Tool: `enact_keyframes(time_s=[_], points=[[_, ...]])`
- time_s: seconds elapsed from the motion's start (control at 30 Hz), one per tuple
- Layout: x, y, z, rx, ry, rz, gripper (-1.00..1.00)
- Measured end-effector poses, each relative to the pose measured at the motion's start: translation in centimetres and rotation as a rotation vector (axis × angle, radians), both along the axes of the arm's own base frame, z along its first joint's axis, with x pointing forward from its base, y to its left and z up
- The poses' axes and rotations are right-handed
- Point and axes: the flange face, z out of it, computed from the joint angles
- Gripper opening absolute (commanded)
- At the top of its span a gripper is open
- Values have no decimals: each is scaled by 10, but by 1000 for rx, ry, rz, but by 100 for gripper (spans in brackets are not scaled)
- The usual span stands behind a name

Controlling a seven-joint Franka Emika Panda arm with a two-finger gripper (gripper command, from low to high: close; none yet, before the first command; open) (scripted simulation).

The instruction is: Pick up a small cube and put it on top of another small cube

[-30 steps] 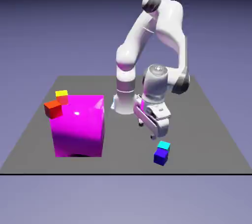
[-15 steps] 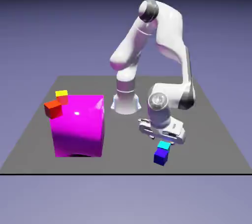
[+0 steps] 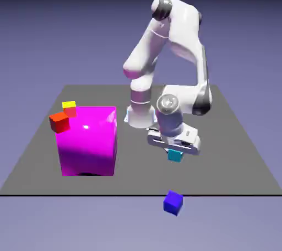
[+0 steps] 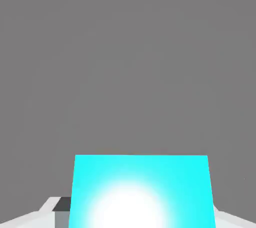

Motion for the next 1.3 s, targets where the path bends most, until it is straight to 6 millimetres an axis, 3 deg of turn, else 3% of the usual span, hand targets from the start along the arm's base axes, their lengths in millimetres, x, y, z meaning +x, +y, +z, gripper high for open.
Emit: enact_keyframes(time_s=[0.17, 0.33, 0.5, 0.7, 1.0, 1.07, 1.2, 1.23, 1.3], points=[[9, -60, 54, -11, -37, 25, -100], [5, -125, 102, -22, -57, 36, -100], [-12, -195, 141, -29, -56, 33, -100], [-49, -280, 172, -27, -29, 13, -100], [-136, -406, 189, 5, 65, -53, -100], [-139, -410, 189, 9, 74, -47, -100], [-155, -404, 136, 9, 74, -49, -100], [-159, -402, 124, 9, 74, -49, 100], [-159, -402, 123, 10, 73, -50, 100]])
